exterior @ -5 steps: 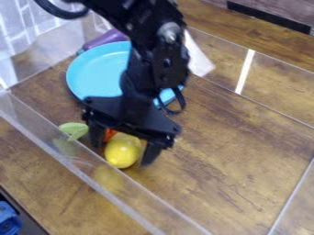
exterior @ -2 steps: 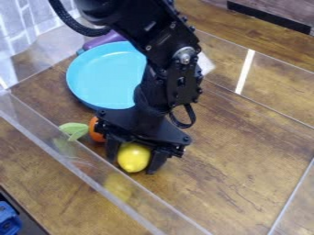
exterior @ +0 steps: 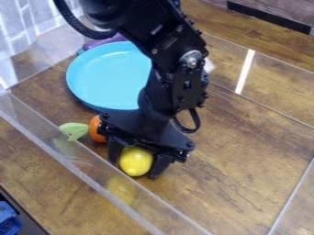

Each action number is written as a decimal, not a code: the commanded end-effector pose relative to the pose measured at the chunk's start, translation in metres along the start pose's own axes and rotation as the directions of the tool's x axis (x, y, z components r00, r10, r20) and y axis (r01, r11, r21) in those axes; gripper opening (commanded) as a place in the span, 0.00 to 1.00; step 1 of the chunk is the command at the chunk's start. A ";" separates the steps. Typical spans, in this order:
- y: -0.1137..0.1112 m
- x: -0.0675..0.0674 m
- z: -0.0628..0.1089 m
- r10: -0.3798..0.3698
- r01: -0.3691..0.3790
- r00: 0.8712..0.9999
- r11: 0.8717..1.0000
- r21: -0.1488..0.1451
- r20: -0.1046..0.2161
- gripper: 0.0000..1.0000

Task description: Put the lemon on the blue tray

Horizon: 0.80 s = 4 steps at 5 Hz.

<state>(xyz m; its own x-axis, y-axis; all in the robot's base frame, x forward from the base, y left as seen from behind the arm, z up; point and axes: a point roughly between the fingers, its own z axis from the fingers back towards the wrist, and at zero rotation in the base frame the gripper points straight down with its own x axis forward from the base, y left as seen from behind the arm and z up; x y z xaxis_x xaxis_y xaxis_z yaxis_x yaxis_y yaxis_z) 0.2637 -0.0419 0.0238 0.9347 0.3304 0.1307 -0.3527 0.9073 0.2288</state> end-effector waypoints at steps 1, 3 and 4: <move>-0.008 0.011 0.020 -0.020 0.023 0.997 0.999 -0.046 0.070 0.00; -0.011 0.021 0.021 -0.132 0.138 0.986 0.989 -0.055 0.098 0.00; -0.012 0.029 0.025 -0.225 0.234 0.967 0.970 -0.063 0.120 0.00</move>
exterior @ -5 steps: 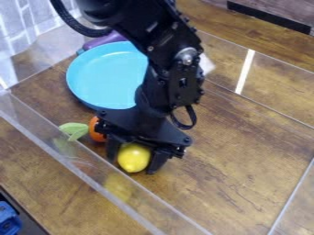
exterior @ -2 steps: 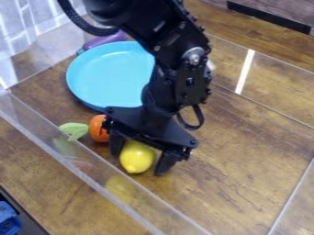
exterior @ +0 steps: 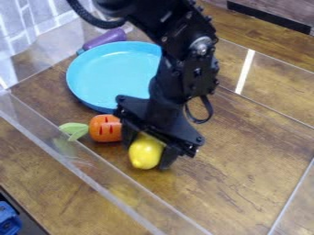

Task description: Put the lemon on the blue tray

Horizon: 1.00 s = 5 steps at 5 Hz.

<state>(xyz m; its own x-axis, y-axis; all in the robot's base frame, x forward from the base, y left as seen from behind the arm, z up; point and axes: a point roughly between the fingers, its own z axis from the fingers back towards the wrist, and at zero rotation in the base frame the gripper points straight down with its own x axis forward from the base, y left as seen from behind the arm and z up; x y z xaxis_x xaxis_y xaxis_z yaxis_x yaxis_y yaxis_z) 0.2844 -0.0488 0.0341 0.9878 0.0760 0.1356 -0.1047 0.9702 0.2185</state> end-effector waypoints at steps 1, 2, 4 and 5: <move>0.010 0.009 0.012 0.039 -0.039 0.998 0.999 -0.015 0.043 0.00; 0.018 0.006 0.008 0.061 -0.061 0.998 0.998 -0.007 0.034 0.00; 0.032 -0.002 0.011 0.072 -0.072 0.997 0.997 0.006 0.028 0.00; 0.038 -0.007 0.016 0.062 -0.062 0.998 0.998 0.005 0.031 0.00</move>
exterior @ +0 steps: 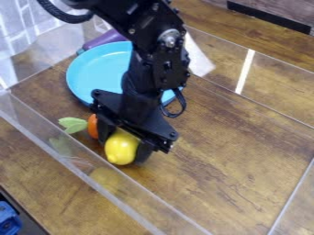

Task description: Put the lemon on the blue tray

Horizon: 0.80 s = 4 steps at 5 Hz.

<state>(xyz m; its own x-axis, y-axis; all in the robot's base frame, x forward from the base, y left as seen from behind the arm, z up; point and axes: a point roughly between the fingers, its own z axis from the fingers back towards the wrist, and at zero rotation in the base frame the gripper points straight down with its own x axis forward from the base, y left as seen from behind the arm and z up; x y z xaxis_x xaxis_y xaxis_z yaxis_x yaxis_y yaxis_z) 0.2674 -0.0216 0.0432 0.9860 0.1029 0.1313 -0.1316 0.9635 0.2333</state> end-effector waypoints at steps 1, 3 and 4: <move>0.010 0.008 0.013 0.041 -0.041 0.998 0.999 -0.011 0.042 0.00; 0.022 0.016 0.026 0.070 -0.070 0.997 0.998 0.007 0.044 0.00; 0.042 0.036 0.050 0.119 -0.121 0.990 0.992 0.025 0.077 0.00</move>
